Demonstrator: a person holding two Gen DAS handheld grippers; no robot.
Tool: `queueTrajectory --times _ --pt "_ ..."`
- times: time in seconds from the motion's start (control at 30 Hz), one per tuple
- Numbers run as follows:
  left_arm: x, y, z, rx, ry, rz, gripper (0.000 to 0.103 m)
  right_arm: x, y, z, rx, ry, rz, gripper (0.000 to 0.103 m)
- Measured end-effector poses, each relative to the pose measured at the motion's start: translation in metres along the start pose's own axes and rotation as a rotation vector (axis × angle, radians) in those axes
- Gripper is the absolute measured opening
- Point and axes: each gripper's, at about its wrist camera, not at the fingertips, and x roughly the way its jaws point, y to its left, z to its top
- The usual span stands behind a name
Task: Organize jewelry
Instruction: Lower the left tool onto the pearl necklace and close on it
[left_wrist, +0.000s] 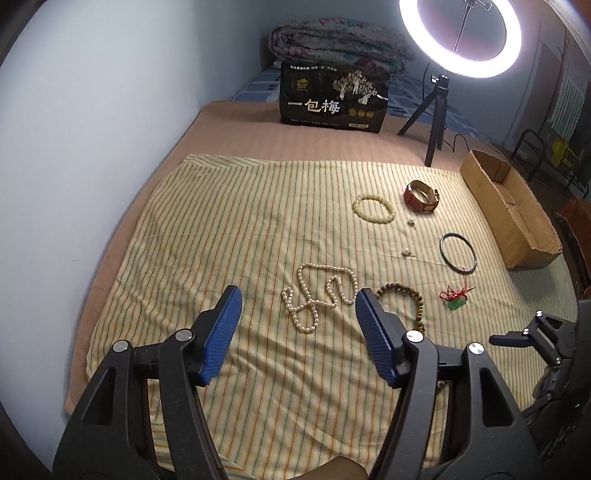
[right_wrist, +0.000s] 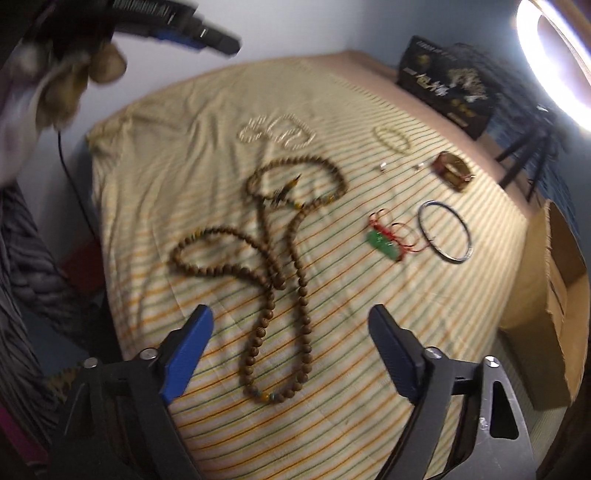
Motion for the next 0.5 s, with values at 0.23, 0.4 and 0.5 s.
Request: queueTrajectory --times 0.23,0.4,0.5 --pt "0.016 0.008 0.007 -0.005 0.027 -0.031 0.067 0.029 0.002 0.013 -0.029 0.044 0.008 0.068" --pt "0.038 0.01 0.007 -0.013 0.089 -0.072 0.065 0.041 -0.003 0.03 0.01 0.007 0.024 0.068" --pt "0.055 0.007 0.005 -0.01 0.137 -0.098 0.062 0.045 -0.002 0.038 0.045 -0.017 0.034 0.068"
